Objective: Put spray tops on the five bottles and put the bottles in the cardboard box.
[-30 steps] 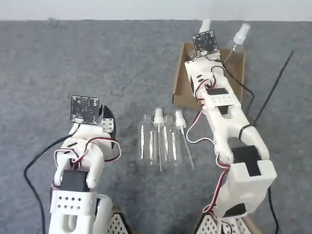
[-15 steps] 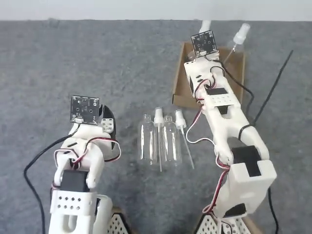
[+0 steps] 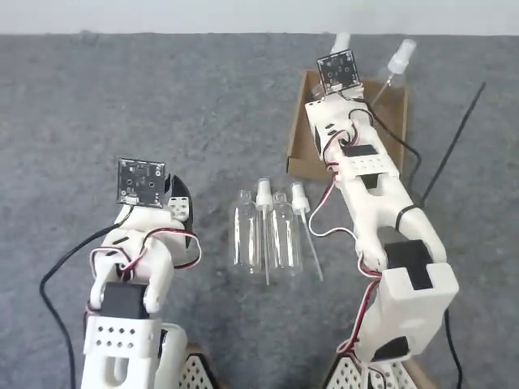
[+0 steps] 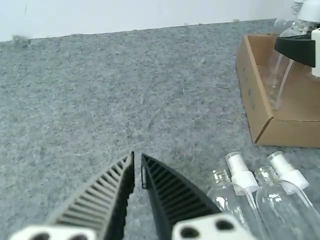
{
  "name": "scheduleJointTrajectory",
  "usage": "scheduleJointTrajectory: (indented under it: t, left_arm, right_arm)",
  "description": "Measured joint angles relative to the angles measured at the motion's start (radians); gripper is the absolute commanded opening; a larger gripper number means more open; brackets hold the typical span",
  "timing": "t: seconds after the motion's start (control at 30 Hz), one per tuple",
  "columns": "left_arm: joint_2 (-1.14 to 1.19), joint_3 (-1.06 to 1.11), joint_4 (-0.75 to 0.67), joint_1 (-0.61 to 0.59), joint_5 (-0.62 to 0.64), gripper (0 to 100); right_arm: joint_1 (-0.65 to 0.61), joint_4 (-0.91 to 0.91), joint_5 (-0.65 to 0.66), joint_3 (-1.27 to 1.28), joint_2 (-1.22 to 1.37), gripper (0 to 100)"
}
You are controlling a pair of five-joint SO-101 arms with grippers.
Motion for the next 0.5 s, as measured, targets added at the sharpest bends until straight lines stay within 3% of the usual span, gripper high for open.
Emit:
scheduleJointTrajectory:
  t: [0.2,0.5]
  left_arm:
    - [0.0,0.0,0.0,0.0,0.0,1]
    - [0.0,0.0,0.0,0.0,0.0,1]
  right_arm:
    - [-0.008,0.0,0.026,0.0,0.0,18.5]
    - [-0.023,0.006,0.034,0.0,0.014,26.1]
